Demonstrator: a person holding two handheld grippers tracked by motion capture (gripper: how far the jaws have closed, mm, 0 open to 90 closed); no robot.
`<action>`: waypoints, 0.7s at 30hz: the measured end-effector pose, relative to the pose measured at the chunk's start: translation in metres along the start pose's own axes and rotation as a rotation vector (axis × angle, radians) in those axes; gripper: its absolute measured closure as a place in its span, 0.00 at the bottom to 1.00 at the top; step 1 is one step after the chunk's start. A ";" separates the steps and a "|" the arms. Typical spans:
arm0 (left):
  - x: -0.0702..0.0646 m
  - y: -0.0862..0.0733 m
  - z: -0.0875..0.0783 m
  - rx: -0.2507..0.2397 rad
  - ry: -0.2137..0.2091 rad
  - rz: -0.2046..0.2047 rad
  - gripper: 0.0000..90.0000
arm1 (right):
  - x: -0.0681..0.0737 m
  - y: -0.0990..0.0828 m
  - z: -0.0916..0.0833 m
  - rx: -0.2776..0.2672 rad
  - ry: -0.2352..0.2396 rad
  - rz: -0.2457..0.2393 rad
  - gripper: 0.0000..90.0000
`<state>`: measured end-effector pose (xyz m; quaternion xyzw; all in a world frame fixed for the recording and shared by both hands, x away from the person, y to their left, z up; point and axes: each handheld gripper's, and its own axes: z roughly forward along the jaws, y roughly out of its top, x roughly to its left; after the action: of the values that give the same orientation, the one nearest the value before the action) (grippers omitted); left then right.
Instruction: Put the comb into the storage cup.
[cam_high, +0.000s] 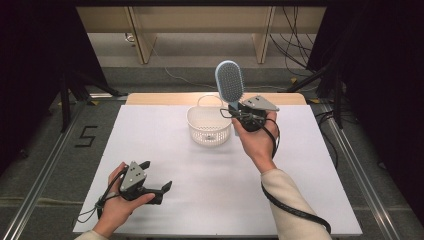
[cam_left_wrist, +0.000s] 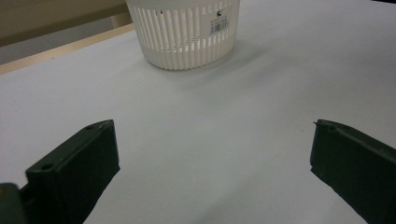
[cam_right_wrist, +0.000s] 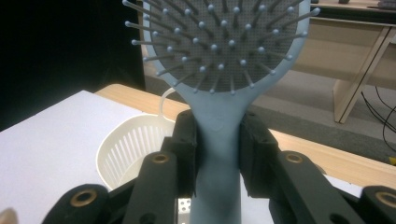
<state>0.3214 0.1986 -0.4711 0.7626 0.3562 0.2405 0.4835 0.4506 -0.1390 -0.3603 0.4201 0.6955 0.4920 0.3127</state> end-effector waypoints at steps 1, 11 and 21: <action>0.000 0.000 0.000 0.001 0.000 0.000 0.01 | 0.000 0.000 0.000 0.000 0.001 0.000 0.78; 0.000 0.000 0.000 0.001 0.000 0.000 0.01 | 0.000 0.001 0.002 -0.002 -0.002 0.000 0.78; 0.000 0.000 0.000 -0.001 0.000 0.001 0.01 | 0.001 0.002 0.006 -0.004 0.000 -0.001 0.78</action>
<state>0.3213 0.1986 -0.4708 0.7626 0.3557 0.2406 0.4837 0.4560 -0.1351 -0.3605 0.4191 0.6945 0.4934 0.3139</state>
